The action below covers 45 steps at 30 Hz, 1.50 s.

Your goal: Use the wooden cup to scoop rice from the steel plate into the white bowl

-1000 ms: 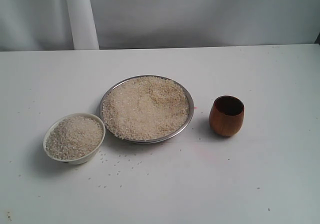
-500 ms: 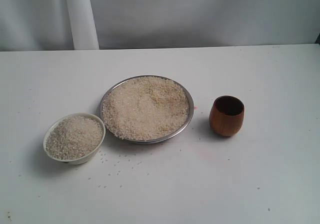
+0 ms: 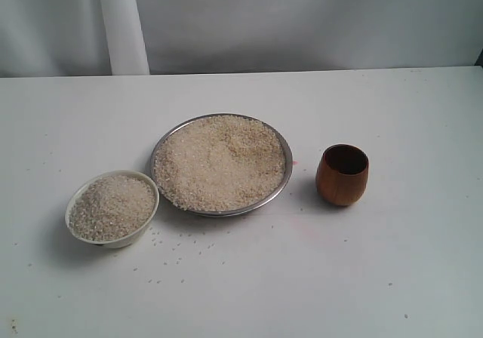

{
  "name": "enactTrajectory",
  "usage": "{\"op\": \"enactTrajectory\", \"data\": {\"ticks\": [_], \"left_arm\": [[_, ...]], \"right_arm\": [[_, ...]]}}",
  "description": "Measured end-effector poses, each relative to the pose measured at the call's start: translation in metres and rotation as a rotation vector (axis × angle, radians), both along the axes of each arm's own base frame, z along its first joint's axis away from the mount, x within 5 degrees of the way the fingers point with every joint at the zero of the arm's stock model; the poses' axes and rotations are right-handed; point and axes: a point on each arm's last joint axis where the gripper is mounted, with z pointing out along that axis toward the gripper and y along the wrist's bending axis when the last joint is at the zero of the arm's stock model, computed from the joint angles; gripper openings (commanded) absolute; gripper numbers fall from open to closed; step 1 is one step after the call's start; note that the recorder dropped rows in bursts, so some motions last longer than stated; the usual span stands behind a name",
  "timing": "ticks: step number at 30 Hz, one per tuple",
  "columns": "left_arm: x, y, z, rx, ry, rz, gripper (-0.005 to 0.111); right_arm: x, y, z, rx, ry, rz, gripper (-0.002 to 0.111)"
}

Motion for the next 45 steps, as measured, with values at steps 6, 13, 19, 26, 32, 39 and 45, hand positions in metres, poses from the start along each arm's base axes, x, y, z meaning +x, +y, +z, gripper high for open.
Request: {"op": "enactTrajectory", "data": {"ticks": [6,13,19,26,32,39,45], "left_arm": [[0.000,0.000,0.000,0.000,0.000,0.000,0.000],[0.000,0.000,0.000,0.000,0.000,0.000,0.000],[0.000,0.000,0.000,0.000,0.000,0.000,0.000],[0.000,0.000,0.000,0.000,0.000,0.000,0.000],[0.000,0.000,0.000,0.000,0.000,0.000,0.000],[0.000,0.000,0.000,0.000,0.000,0.000,0.000],[0.000,0.000,0.000,0.000,0.000,0.000,0.000]], "right_arm": [[0.009,-0.012,-0.011,0.142,-0.028,-0.078,0.000],[0.023,-0.028,-0.035,0.225,0.095,-0.247,0.000],[0.029,-0.032,-0.051,0.175,0.256,-0.323,0.000],[0.031,-0.033,-0.063,0.198,0.397,-0.333,0.000],[0.032,-0.034,-0.071,0.237,0.496,-0.341,0.000],[0.032,-0.035,-0.077,0.226,0.556,-0.361,0.000],[0.024,-0.038,-0.087,0.243,0.533,-0.409,0.000]]}}
